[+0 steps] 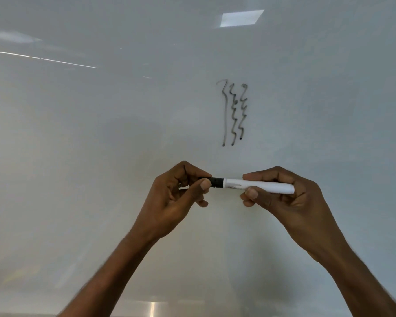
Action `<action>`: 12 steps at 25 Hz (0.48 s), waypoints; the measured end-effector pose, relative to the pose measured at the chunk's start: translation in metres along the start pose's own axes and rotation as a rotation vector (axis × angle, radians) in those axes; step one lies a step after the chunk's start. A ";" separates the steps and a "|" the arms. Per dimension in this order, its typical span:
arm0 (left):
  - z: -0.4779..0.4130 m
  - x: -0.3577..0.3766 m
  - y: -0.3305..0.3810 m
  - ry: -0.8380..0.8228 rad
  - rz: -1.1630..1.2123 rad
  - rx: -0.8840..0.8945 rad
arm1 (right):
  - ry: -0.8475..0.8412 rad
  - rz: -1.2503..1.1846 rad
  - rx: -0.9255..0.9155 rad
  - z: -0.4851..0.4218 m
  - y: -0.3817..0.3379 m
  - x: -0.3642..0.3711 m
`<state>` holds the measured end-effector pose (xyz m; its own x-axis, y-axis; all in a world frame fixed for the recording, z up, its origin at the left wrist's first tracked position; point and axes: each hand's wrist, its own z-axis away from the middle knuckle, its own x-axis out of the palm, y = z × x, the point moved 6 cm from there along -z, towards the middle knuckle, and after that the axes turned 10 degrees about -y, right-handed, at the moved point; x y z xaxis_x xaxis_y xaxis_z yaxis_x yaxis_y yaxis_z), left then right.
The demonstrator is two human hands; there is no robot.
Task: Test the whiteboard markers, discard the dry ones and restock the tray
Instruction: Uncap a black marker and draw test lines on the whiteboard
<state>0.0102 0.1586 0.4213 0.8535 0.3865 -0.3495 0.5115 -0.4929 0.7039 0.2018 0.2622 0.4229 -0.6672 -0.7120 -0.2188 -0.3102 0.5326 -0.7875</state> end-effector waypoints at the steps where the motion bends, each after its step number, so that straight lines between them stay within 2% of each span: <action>1: 0.001 0.002 -0.001 -0.016 0.002 -0.007 | -0.009 0.050 -0.012 0.001 -0.002 0.000; 4: 0.004 0.006 -0.004 -0.028 0.042 -0.014 | -0.012 0.091 -0.009 0.004 0.000 0.000; 12: 0.009 0.007 -0.005 -0.039 -0.019 -0.011 | 0.052 -0.148 0.043 0.011 0.026 0.008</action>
<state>0.0145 0.1565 0.4095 0.8470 0.3649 -0.3865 0.5266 -0.4774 0.7034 0.1956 0.2650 0.3940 -0.6510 -0.7559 -0.0686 -0.3792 0.4022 -0.8333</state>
